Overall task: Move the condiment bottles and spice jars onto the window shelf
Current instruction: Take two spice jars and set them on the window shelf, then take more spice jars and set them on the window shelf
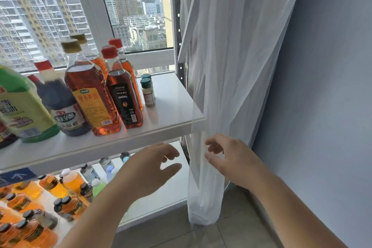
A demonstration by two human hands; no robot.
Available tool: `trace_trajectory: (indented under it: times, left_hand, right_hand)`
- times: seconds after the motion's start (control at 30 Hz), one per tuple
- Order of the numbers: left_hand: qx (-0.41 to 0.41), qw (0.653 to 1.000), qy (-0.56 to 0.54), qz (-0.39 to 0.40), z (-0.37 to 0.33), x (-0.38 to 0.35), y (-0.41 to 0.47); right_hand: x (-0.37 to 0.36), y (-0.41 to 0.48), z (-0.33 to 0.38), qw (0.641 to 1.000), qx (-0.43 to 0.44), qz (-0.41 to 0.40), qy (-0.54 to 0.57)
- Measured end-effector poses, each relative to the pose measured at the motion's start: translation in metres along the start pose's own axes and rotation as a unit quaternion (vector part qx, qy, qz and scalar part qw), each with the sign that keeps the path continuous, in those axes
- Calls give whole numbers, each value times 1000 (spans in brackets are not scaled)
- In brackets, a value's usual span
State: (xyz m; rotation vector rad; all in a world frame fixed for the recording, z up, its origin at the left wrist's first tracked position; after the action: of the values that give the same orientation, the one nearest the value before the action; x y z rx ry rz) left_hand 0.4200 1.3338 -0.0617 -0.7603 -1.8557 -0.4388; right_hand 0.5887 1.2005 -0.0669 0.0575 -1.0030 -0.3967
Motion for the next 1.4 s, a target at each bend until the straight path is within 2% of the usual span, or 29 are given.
trace_trajectory:
  times: [0.4,0.73,0.93,1.27,1.4]
  left_hand:
    - [-184,980,5,77,-14,-7,-75]
    - [-304,941,-17,148,-55,-35,-150]
    - [-379,910,-3,171,-112,-53,-201]
    - [-500,844,43,190,-207,-98,-376]
    - [-556,803,82,198,-226,-118,-474]
  right_hand:
    - [-16,-133,71,984,-149,-86,-33]
    - [1,-254,114,950,-260,-159,-66]
    - [27,-341,138,923,-317,-199,-91]
    - [45,-561,197,853,-439,-248,-136]
    - [34,-659,234,824,-492,-244,-140]
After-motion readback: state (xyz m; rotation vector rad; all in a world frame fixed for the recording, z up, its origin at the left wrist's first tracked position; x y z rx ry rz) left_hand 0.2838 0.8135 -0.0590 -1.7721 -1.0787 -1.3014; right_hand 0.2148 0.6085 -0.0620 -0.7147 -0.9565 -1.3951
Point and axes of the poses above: each hand's wrist, its own y-axis towards the middle knuckle, its own x-axis out of the back of the hand, z = x × y, the point moved 6 cm from there along y, towards the middle knuckle, and after that the axes turned 13 degrees about x, right-handed, at the moved point
